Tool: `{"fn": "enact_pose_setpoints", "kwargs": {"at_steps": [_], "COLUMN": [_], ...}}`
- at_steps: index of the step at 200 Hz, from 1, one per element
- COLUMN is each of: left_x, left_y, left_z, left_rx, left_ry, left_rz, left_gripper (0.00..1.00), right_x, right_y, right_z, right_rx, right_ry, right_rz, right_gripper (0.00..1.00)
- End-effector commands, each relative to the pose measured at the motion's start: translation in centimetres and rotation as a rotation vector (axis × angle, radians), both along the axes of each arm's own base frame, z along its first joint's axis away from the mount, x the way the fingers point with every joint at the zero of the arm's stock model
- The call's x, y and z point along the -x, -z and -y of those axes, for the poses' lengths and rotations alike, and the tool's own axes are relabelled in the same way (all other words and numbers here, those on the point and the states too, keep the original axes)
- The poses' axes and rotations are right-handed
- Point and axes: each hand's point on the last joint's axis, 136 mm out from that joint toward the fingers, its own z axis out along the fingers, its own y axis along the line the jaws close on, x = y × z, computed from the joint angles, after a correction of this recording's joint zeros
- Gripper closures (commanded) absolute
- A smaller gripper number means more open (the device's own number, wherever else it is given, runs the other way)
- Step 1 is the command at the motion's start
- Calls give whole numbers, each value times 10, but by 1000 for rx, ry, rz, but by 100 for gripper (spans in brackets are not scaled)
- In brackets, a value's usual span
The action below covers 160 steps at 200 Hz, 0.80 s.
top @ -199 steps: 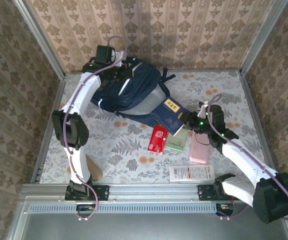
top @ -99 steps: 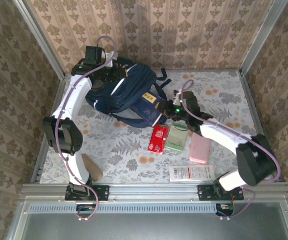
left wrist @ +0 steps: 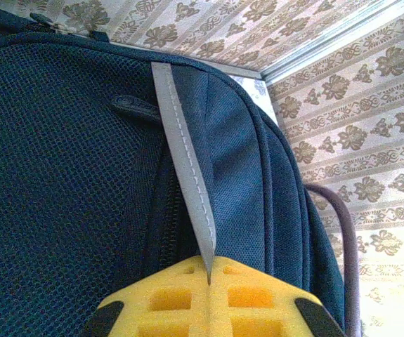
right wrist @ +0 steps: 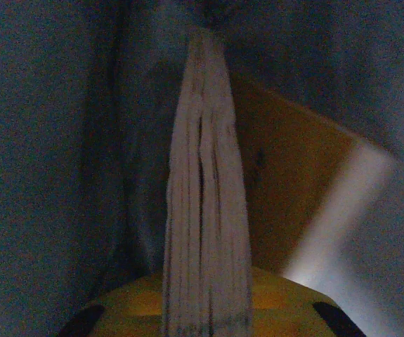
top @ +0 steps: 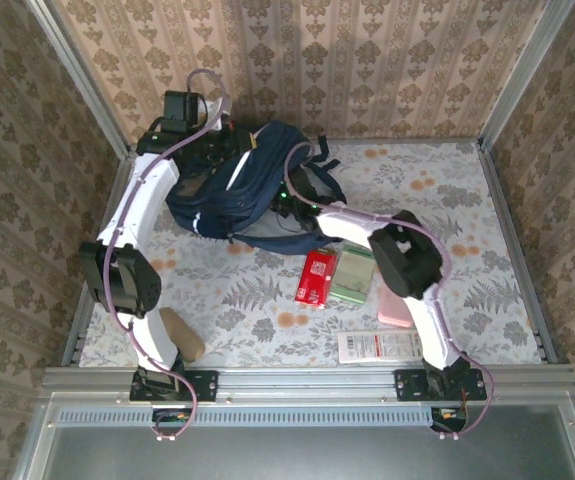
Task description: Pack books, pencil case, and school supplies into a backpack
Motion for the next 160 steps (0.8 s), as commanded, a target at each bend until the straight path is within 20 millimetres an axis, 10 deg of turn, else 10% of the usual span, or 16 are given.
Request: {"fn": "enact_pose_setpoints", "kwargs": {"at_steps": [1,36,92,137,160], "left_x": [14,1,-30,-21,-21], "left_y": [-76,-70,-49,-37,-21], "left_z": [3,-16,-105,-179,-181], "left_rx": [100,91,78,-32,-40], "left_ry": [42,-26,-370,-632,-624], "left_rz": [198,191,162,195,165], "left_gripper": [100,100,100,100,100], "right_x": [-19,-16,65,110,104], "right_y": [7,-24,-116,-136,-119], "right_z": [-26,-44,-28,13,49], "right_rx": [-18,-54,30,39,98], "right_ry": [-14,-157,-457,-500,-400], "right_rz": [-5,77,380,464,408], "right_gripper": [67,45,35,37,38]}}
